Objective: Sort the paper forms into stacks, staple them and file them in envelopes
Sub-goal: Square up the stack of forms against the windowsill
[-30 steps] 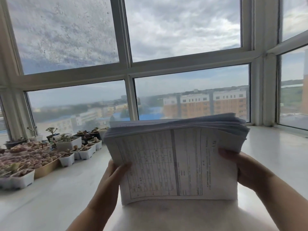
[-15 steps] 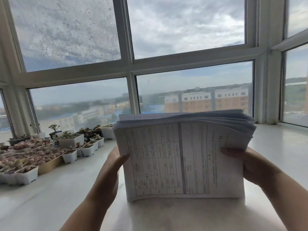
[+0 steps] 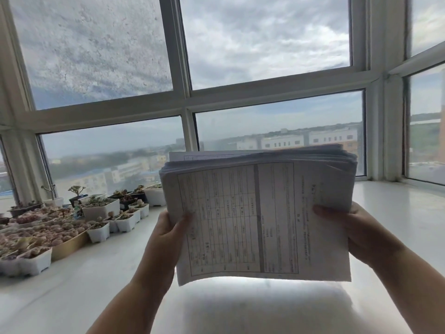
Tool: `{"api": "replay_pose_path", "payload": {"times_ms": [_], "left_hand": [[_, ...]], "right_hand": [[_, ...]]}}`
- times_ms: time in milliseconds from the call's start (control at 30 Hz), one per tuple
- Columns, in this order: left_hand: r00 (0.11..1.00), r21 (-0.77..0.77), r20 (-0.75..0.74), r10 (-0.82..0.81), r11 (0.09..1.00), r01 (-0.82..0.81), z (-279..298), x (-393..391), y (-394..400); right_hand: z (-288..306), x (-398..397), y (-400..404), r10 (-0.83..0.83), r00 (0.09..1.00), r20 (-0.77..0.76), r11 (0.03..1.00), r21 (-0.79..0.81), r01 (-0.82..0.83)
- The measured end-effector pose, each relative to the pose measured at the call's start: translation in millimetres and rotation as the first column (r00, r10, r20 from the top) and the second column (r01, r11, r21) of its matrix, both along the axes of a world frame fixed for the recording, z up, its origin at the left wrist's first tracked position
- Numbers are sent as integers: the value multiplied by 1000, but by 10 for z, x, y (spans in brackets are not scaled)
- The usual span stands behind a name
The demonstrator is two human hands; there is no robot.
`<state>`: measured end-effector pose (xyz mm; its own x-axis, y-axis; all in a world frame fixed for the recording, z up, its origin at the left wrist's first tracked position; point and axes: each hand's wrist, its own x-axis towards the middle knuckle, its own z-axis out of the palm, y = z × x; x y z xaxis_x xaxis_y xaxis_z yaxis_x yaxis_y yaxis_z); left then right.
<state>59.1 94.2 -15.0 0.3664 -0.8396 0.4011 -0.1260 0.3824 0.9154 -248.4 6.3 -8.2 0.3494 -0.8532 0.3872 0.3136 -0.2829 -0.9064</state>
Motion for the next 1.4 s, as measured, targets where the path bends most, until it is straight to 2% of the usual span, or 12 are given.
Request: {"api": "replay_pose_path", "payload": {"times_ms": [333,400,433,467,533,600,667,767,933,1067,1233,1400], "left_hand": [[991,41,37,-130,991,128,-80,85,83],[996,-36,58,-66,997,68,-14,66,108],[996,-131,75,52,991,-42,43,74,126],[970,-262,95,224,945,-193,131,92,161],[794,-568,230,563,740,-361,384,128,244],[586,-700,498,639,695,-162,665,126,283],[448,-590,723,525,807,6,892,129,241],[321,-444,849,419,896,3,1122,160,85],[485,-44,875,4,996,71,1454,255,-43],[528,44,842,-115,989,144,1527,272,-63],[522,61,842,-133,987,152,1565,287,-44],[378,215,905,-196,977,-9,1660,278,0]], "right_hand": [[-109,13,2,1,996,-93,997,77,6],[-103,7,10,13,996,-92,996,85,-5],[-101,6,12,17,995,-101,997,82,-9],[-101,4,9,22,993,-112,997,79,-14],[-96,12,15,26,993,-118,997,78,-17],[-91,18,23,24,995,-94,996,85,-16],[-84,24,34,21,997,-75,995,94,-14],[-65,29,52,36,996,-77,995,97,-28],[-62,13,48,81,992,-92,993,99,-72],[-56,7,31,83,994,-71,991,112,-74],[-61,4,21,99,993,-57,990,108,-92],[-53,8,15,100,994,-52,991,98,-94]]}}
